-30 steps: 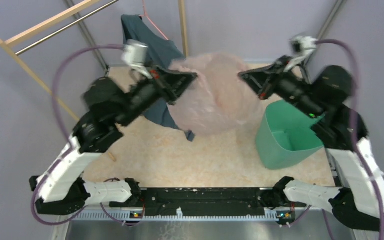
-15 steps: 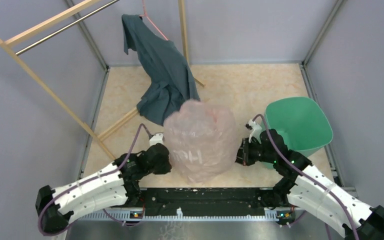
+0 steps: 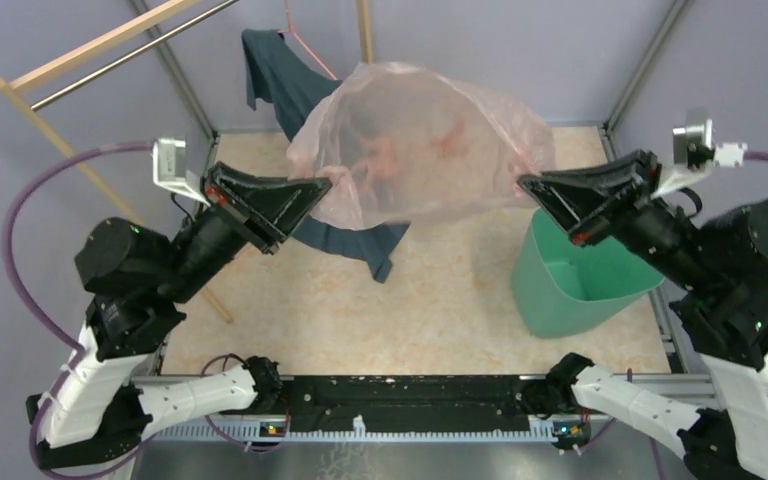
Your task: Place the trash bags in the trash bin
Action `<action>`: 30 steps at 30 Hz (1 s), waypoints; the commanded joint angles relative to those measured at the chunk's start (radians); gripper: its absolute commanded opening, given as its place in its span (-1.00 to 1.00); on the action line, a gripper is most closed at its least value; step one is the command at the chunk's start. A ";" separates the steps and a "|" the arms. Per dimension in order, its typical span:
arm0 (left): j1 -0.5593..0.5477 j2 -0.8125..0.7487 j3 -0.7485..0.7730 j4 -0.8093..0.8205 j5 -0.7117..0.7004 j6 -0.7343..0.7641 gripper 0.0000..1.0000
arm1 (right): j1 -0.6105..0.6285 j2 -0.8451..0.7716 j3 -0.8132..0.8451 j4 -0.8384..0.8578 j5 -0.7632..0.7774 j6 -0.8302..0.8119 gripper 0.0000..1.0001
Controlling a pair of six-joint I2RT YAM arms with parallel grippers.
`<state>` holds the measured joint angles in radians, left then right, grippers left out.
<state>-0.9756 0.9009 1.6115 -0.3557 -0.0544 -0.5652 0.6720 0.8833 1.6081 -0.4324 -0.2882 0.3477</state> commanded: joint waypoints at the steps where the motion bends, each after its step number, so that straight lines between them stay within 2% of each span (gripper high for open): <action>1: -0.002 -0.085 -0.305 -0.075 -0.129 -0.001 -1.00 | 0.001 -0.089 -0.237 -0.014 0.027 -0.003 -1.00; 2: -0.001 -0.115 -0.401 -0.133 -0.220 -0.044 -1.00 | 0.001 -0.110 -0.321 -0.021 0.031 0.024 -1.00; 4: -0.002 -0.162 -0.584 -0.324 -0.316 -0.167 -1.00 | 0.000 -0.149 -0.512 -0.037 -0.004 0.066 -1.00; 6: -0.002 -0.200 -0.745 -0.518 -0.350 -0.355 -1.00 | 0.001 -0.200 -0.692 -0.039 -0.043 0.130 -1.00; 8: -0.001 -0.251 -0.865 -0.655 -0.309 -0.528 -1.00 | 0.000 -0.266 -0.839 -0.003 -0.076 0.209 -1.00; 10: -0.002 -0.342 -0.924 -0.662 -0.249 -0.566 -1.00 | 0.002 -0.315 -0.909 0.038 -0.097 0.251 -1.00; 12: -0.001 -0.444 -0.932 -0.543 -0.232 -0.522 -1.00 | 0.000 -0.305 -0.875 0.043 -0.066 0.229 -1.00; 13: -0.002 -0.500 -0.921 -0.458 -0.239 -0.493 -1.00 | 0.001 -0.268 -0.814 0.029 -0.039 0.186 -1.00; 15: -0.002 -0.502 -0.851 -0.228 -0.243 -0.367 -1.00 | 0.001 -0.141 -0.633 -0.023 0.004 0.084 -1.00; 17: -0.002 -0.375 -0.620 -0.101 -0.233 -0.183 -1.00 | 0.000 -0.022 -0.410 -0.087 0.027 -0.012 -1.00; 19: -0.002 -0.164 -0.293 -0.139 -0.190 -0.050 -1.00 | 0.001 0.069 -0.132 -0.131 0.031 -0.086 -1.00; 21: -0.002 0.036 0.040 -0.222 -0.046 0.046 -1.00 | 0.001 0.118 0.048 -0.146 0.018 -0.121 -1.00; 23: -0.002 0.157 0.236 -0.234 0.083 0.110 -1.00 | 0.001 0.122 0.142 -0.135 0.003 -0.128 -1.00; 24: -0.002 0.174 0.259 -0.215 0.112 0.134 -1.00 | 0.001 0.106 0.146 -0.123 0.000 -0.127 -1.00; 26: -0.002 0.143 0.173 -0.188 0.036 0.151 -1.00 | 0.000 0.045 0.064 -0.081 0.009 -0.114 -1.00; 28: -0.002 0.055 -0.043 -0.176 -0.130 0.120 -1.00 | 0.001 -0.033 -0.102 -0.040 0.031 -0.095 -1.00; 30: -0.002 -0.032 -0.304 -0.230 -0.280 0.022 -1.00 | 0.001 -0.099 -0.287 -0.047 0.056 -0.061 -1.00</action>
<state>-0.9771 0.9707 1.6417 -0.4576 -0.1181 -0.5064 0.6720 0.8536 1.5902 -0.4507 -0.2733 0.2687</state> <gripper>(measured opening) 0.008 0.006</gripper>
